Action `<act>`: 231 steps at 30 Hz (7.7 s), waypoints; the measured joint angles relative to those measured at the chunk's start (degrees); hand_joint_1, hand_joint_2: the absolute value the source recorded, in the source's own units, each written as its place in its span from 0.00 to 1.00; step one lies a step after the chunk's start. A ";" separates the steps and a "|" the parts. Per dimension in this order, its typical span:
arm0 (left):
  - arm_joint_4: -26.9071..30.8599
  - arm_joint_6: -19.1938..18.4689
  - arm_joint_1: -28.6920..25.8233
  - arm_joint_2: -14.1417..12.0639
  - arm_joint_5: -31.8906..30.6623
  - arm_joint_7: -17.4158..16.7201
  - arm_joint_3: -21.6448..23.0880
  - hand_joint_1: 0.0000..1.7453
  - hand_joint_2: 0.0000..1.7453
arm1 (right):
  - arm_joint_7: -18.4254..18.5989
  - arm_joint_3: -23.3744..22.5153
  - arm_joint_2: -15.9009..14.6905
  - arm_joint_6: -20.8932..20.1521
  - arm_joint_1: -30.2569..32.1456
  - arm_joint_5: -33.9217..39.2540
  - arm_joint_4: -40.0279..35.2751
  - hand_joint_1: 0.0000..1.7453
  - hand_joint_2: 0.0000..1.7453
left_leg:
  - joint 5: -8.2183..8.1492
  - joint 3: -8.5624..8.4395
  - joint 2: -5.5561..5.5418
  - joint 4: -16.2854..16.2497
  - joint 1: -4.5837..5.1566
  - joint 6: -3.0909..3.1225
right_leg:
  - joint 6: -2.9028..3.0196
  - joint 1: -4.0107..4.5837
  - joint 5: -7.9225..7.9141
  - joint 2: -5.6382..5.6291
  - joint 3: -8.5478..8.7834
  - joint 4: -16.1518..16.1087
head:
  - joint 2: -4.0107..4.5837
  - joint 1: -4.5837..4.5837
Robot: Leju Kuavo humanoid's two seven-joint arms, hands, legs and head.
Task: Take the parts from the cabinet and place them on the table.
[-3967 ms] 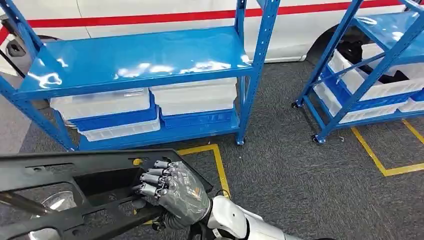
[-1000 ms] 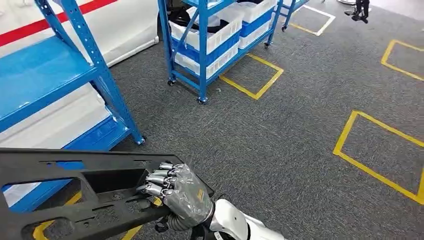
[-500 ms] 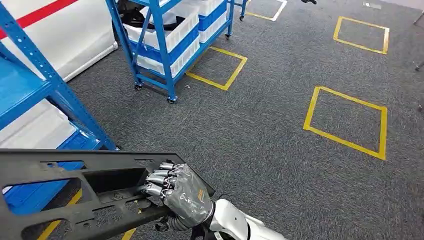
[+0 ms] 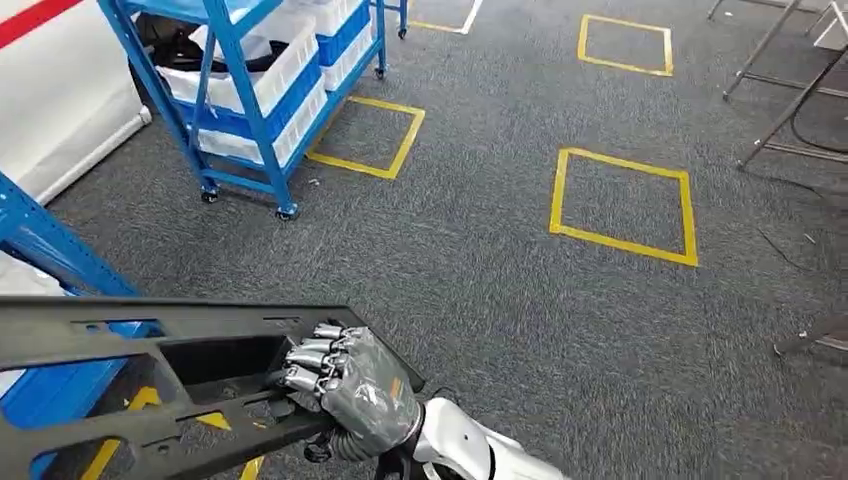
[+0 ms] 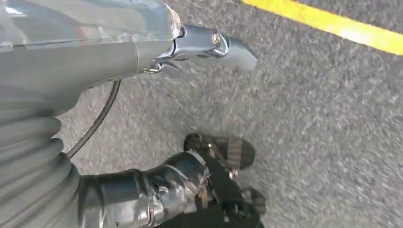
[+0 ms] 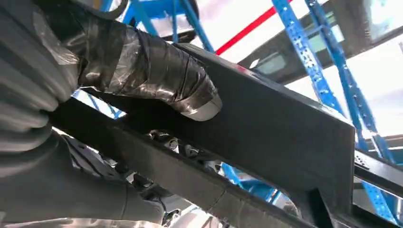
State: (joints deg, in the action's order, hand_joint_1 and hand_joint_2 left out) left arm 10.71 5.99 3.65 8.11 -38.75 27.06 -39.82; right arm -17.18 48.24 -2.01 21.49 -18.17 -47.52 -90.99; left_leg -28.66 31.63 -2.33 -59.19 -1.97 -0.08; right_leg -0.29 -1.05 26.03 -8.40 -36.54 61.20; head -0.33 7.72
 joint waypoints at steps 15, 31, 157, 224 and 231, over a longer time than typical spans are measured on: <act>0.04 -1.31 0.07 0.02 -0.17 -0.33 -0.85 0.00 1.00 | 0.17 0.02 0.07 0.26 -0.11 -0.07 0.09 1.00 1.00 | -0.88 -0.96 10.72 0.50 1.89 -0.17 | 3.11 2.34 0.80 11.21 2.14 -1.95 | -0.02 0.22; 0.04 -2.95 0.00 -0.11 0.33 -0.98 -1.60 0.00 1.00 | 0.24 0.22 0.61 0.41 0.12 -0.07 0.59 1.00 1.00 | 0.12 0.26 0.62 0.03 0.45 0.53 | 0.83 0.79 0.65 0.85 0.32 0.06 | 0.00 0.15; 0.15 -8.90 0.38 0.90 -1.70 -2.99 -6.54 0.00 1.00 | 0.72 0.42 1.73 0.59 0.89 0.46 3.45 1.00 1.00 | 0.44 1.06 0.11 -0.25 0.20 0.66 | 0.30 1.27 0.28 0.02 0.67 -0.79 | -0.09 0.85; 0.17 -11.35 0.79 -3.67 -2.45 -4.09 -8.81 0.00 1.00 | 4.48 0.37 1.27 -0.53 -2.85 -4.70 7.76 1.00 1.00 | 0.75 1.43 2.03 -0.17 0.81 -0.01 | 0.78 1.64 1.11 7.01 2.23 -1.36 | -0.09 1.01; 0.17 -13.38 0.33 -3.72 -1.57 -5.42 -10.56 0.00 1.00 | 8.11 -5.84 -7.11 -8.24 -3.80 -1.66 12.09 1.00 1.00 | 0.75 1.38 1.99 -0.18 0.88 0.00 | 0.78 1.55 1.11 7.11 2.35 -1.39 | -0.09 1.01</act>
State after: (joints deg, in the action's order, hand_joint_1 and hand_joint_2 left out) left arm 10.88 -7.39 3.98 4.39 -40.33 21.64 -50.38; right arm -9.07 42.40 -9.12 13.24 -21.97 -49.18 -78.90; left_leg -27.90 33.01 -0.34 -59.37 -1.09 -0.09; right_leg 0.49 0.50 27.13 -1.29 -34.19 59.81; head -0.42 8.72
